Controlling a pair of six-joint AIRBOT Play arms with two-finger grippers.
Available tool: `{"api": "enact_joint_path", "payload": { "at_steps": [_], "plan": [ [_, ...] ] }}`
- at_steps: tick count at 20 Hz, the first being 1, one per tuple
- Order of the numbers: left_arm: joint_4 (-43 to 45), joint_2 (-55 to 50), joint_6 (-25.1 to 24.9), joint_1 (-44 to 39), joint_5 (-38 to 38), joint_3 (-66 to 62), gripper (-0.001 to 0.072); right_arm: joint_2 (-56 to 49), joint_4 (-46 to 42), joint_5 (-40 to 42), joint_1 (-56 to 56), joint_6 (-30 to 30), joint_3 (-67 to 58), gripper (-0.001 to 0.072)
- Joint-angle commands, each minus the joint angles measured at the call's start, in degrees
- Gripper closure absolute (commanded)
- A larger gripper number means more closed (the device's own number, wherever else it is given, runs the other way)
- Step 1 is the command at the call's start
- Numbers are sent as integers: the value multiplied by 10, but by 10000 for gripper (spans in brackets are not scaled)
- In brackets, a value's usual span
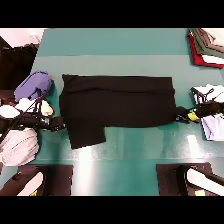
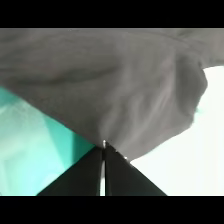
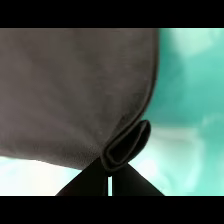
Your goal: Fold the shirts.
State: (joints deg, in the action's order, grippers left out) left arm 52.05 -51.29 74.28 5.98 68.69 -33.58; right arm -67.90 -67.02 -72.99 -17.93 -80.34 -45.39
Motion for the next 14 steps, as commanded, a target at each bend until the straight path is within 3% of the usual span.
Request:
{"api": "enact_joint_path", "payload": {
  "at_steps": [1, 4, 6, 10, 14],
  "plan": [
    [9, 68, 10, -21, 87, -7, 686, 74, -111, -107, 0, -3, 0, 694],
    [9, 102, 39, -77, 164, -7, 686, 146, -146, -161, 0, -8, 0, 694],
    [8, 112, 44, -114, 171, -8, 685, 187, -147, -165, 0, -9, 1, 694],
    [10, 112, 44, -120, 57, -33, 684, 233, -135, -114, 0, -23, 0, 694],
    [71, 110, 65, -120, -96, -94, 684, 245, -134, -62, 0, -43, 0, 695]
  ]
}}
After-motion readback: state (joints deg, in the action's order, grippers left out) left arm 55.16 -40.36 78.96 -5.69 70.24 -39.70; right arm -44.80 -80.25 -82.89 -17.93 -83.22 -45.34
